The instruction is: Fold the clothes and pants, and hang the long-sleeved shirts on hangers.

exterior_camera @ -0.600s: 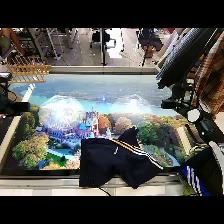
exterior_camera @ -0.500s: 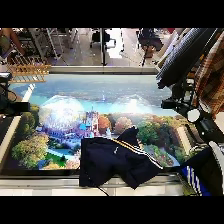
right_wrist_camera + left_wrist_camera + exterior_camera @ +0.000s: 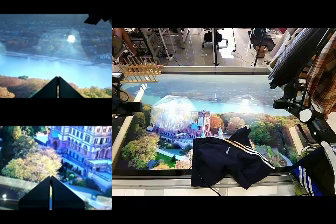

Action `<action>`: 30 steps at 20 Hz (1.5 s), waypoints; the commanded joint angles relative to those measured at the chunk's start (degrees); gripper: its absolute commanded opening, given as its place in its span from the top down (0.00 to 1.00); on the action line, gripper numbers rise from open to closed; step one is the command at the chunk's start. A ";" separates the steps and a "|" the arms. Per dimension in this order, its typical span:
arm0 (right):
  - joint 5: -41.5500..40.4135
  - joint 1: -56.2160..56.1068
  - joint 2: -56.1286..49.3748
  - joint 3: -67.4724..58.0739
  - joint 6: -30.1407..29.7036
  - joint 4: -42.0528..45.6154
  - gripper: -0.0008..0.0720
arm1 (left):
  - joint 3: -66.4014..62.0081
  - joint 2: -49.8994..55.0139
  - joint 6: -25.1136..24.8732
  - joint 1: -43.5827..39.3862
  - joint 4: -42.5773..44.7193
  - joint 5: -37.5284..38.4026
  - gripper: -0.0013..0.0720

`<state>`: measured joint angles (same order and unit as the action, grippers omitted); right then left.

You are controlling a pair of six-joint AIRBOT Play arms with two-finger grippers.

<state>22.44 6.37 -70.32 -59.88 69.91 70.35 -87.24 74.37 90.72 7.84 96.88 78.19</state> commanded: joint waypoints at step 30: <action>55.06 20.06 7.54 27.08 -15.54 -5.66 0.25 | 30.69 5.75 -28.72 0.00 -43.67 -8.79 0.10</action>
<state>79.90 24.97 -62.65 -33.63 56.12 65.52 -59.00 79.24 64.38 7.84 54.85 73.71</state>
